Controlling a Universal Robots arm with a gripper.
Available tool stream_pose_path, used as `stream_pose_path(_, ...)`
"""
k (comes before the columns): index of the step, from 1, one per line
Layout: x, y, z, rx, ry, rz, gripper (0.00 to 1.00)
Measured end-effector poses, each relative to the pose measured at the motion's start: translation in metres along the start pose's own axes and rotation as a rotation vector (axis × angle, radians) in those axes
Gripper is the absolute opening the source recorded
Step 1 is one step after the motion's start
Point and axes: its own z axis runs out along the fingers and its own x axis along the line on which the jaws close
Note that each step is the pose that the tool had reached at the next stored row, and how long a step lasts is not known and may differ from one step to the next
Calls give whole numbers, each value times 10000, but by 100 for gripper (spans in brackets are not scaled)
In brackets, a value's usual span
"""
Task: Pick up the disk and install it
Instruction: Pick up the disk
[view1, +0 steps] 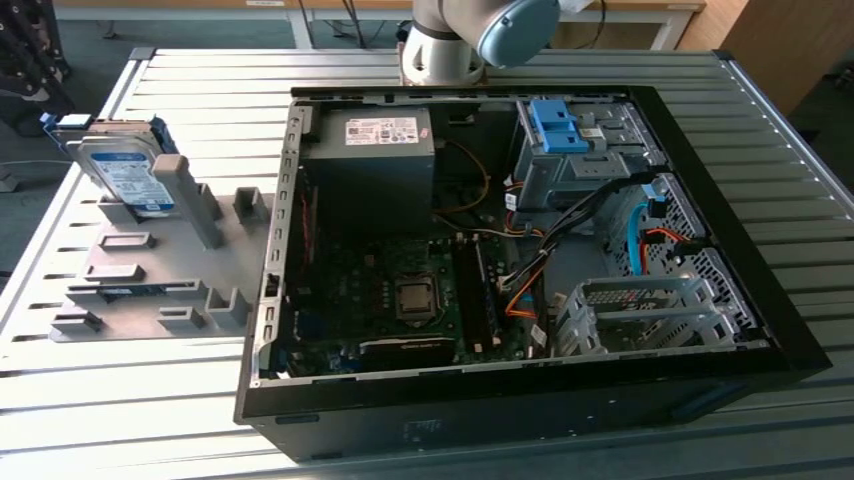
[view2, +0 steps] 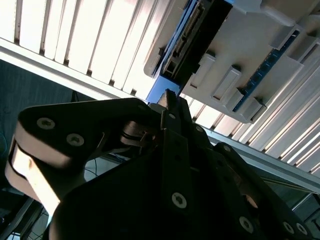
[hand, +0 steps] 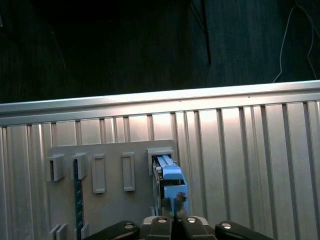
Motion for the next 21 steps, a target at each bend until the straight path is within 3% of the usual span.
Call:
stream_pose_path(1, 0, 0, 0, 0, 1, 0, 17)
stream_pose_path(6, 0, 0, 0, 0, 2, 0, 18)
stream_pose_path(9, -1, -3, 0, -7, -3, 2, 31)
stream_pose_path(13, -1, -5, 2, -8, -3, 0, 32)
stream_pose_path(14, -1, -5, 3, -9, -3, 0, 38)
stream_pose_path(17, 0, -5, 7, -9, -3, -21, 39)
stream_pose_path(18, 1, -5, 12, -9, -3, -40, 45)
stream_pose_path(21, 3, -6, 40, -11, 8, -71, 45)
